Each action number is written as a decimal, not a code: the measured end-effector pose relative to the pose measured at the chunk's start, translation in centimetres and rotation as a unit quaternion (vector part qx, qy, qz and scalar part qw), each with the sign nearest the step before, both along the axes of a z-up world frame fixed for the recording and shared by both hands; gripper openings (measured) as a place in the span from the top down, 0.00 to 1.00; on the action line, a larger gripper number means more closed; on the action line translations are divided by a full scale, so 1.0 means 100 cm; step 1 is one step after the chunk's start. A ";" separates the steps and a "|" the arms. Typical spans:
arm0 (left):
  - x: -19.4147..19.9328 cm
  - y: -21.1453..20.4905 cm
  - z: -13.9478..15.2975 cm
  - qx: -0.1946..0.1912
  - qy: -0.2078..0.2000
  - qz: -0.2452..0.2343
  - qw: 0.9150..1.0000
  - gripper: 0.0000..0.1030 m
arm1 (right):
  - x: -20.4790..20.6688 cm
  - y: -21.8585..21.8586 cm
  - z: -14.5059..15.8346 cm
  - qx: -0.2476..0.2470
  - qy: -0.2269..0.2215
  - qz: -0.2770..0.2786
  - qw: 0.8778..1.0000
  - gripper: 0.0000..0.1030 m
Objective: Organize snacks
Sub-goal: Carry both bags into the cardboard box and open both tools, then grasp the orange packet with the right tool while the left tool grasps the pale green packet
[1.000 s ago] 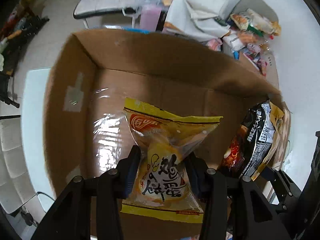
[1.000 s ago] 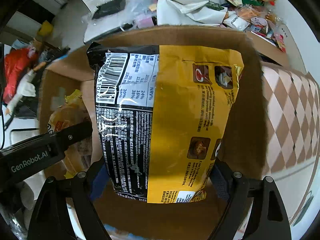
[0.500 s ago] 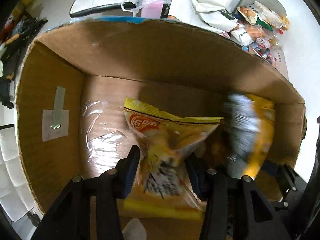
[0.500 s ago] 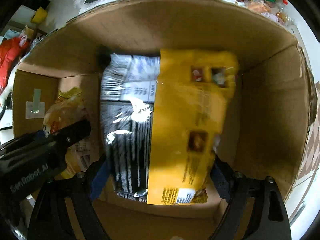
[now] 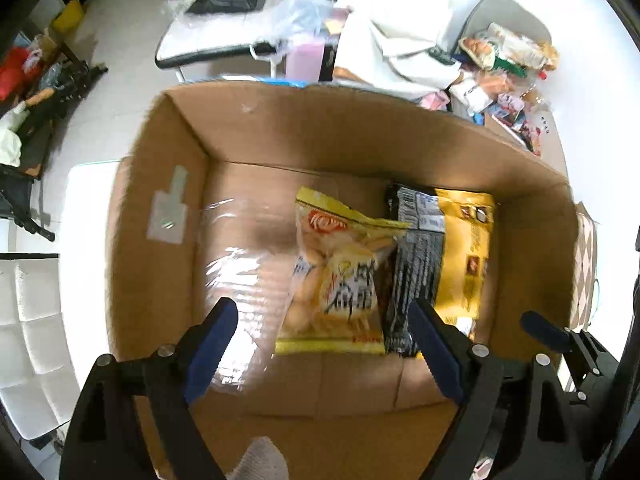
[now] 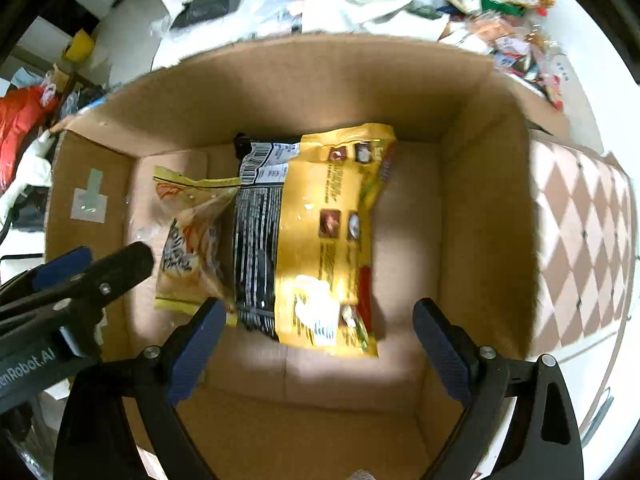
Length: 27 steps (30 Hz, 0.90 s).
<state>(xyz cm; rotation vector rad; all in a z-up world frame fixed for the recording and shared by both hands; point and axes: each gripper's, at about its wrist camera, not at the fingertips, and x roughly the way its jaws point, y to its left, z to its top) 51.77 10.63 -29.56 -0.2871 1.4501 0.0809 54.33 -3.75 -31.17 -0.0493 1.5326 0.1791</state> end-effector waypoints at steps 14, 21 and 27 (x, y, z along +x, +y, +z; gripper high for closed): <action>-0.093 -0.023 0.092 0.054 -0.116 -0.005 0.992 0.16 | -0.096 -0.034 0.106 -0.013 -0.123 -0.018 0.992 0.06; -0.129 -0.026 0.120 0.057 -0.139 0.002 0.989 0.16 | -0.140 -0.036 0.142 0.007 -0.140 -0.018 0.990 0.06; -0.164 -0.026 0.131 0.054 -0.144 0.013 0.988 0.16 | -0.174 -0.037 0.154 0.029 -0.134 -0.018 0.990 0.06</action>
